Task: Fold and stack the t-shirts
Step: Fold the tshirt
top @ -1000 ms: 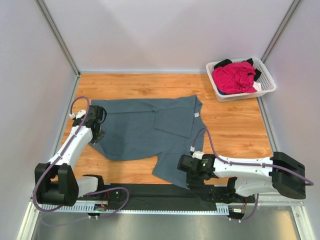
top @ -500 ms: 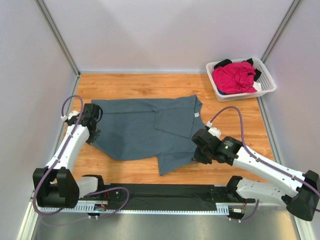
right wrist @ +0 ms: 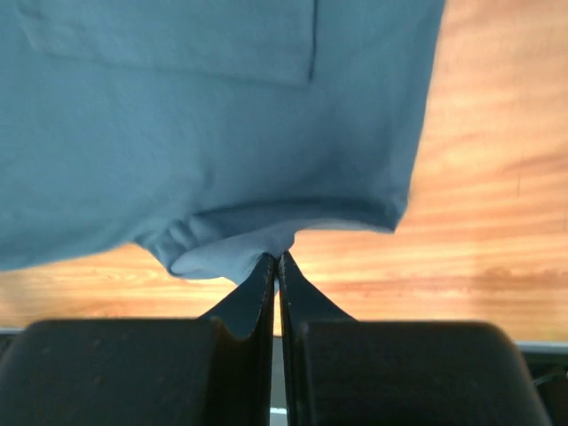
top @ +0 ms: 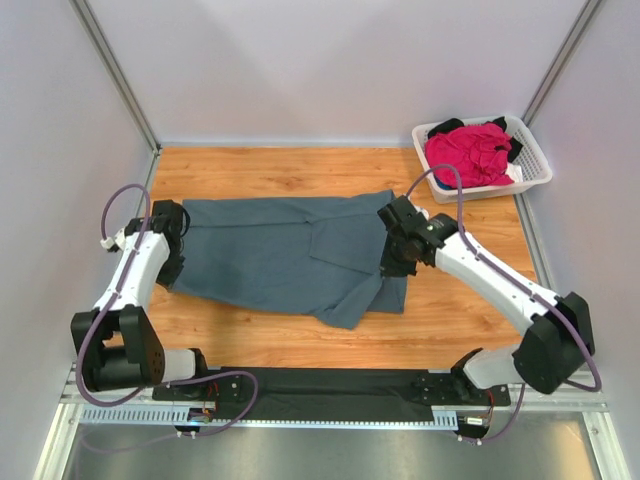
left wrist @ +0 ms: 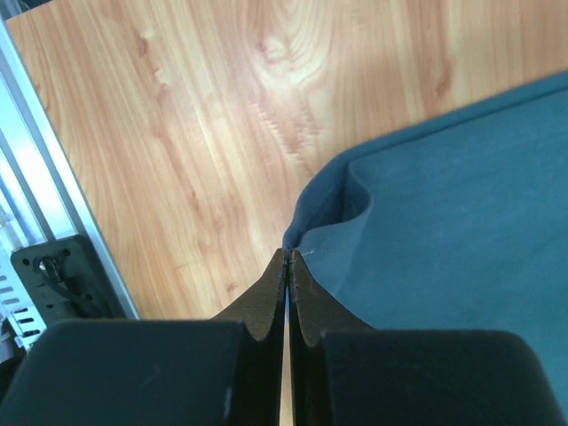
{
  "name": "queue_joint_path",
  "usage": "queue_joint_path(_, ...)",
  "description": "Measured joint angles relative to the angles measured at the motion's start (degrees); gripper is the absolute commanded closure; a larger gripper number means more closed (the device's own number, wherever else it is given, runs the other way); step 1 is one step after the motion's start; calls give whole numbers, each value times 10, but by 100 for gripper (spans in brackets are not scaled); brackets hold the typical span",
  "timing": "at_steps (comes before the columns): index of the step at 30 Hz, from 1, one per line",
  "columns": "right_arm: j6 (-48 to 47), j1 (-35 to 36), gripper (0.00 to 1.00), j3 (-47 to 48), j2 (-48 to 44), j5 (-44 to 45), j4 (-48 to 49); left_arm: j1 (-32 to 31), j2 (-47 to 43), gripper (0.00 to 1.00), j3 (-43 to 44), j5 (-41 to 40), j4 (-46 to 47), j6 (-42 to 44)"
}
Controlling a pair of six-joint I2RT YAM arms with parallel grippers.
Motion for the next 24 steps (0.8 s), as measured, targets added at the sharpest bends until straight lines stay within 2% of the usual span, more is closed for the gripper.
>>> queue_joint_path(10,-83,-90,100,160,145,-34,-12,13,130,100,83,-9,-6,-37)
queue_joint_path(18,-125,-111,99,286,243,-48,-42,20,189,100,132,-12,-19,-62)
queue_joint_path(24,-141,-123,100,335,293,-56,-55,28,223,100,165,-14,-31,-74)
